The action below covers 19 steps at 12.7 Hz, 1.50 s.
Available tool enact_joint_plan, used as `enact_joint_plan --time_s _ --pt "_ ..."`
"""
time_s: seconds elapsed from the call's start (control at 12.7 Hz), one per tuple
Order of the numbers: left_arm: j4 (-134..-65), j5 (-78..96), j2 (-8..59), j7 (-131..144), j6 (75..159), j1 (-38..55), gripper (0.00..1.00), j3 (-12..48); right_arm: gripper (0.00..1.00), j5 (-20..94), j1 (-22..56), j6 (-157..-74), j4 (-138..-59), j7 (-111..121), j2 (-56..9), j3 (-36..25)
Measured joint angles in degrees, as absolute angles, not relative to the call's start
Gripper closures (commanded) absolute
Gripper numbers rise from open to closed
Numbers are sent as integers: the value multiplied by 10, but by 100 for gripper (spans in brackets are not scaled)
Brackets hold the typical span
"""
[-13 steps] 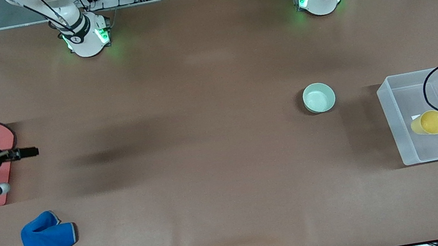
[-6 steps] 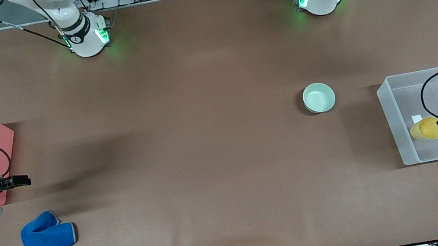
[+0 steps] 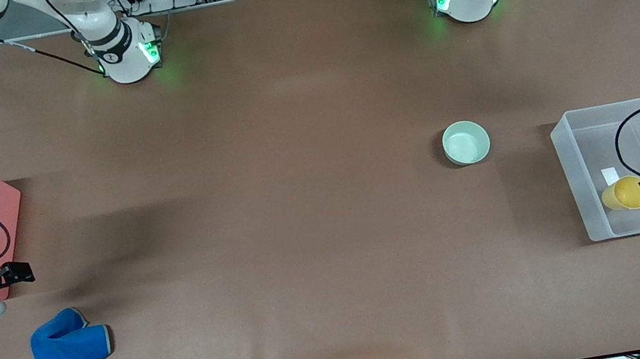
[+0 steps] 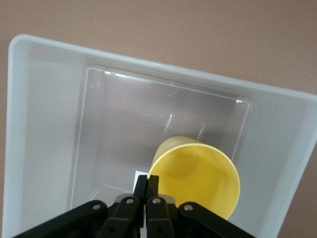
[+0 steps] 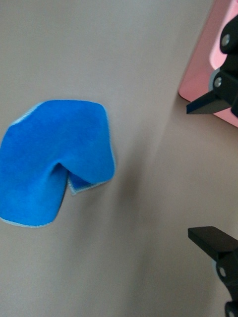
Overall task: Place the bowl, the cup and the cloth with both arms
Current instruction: 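Lower the cup into the bin while the right gripper reaches the cloth, then grasp the blue cloth with the right gripper while the left gripper reaches the bowl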
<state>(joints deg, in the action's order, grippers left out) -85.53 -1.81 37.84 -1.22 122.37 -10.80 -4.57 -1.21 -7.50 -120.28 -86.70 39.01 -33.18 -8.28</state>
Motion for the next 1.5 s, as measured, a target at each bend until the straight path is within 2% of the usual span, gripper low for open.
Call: enact_joint_plan --time_s 0.39,0.87,0.95,1.11,1.18,1.5 --pt "-855 -3 385 -12 1239 -108 100 -41 0 -12 -75 -1314 -865 491 -364 -81" --pt "-855 11 399 -12 1274 -106 100 -40 0 -12 -74 -1347 -864 530 -372 -62" --pt "-855 17 399 -12 1276 -106 88 -40 0 -12 -74 -1349 -864 533 -374 -59" --pt "-855 21 399 -12 1277 -106 50 -40 0 -7 -76 -1354 -864 548 -380 -54" --pt "-855 21 400 -12 1277 -105 45 -40 0 8 -79 -1356 -864 566 -382 -50" --pt "-853 22 402 -12 1281 -104 44 -40 0 120 -92 -1366 -864 701 -400 -43"
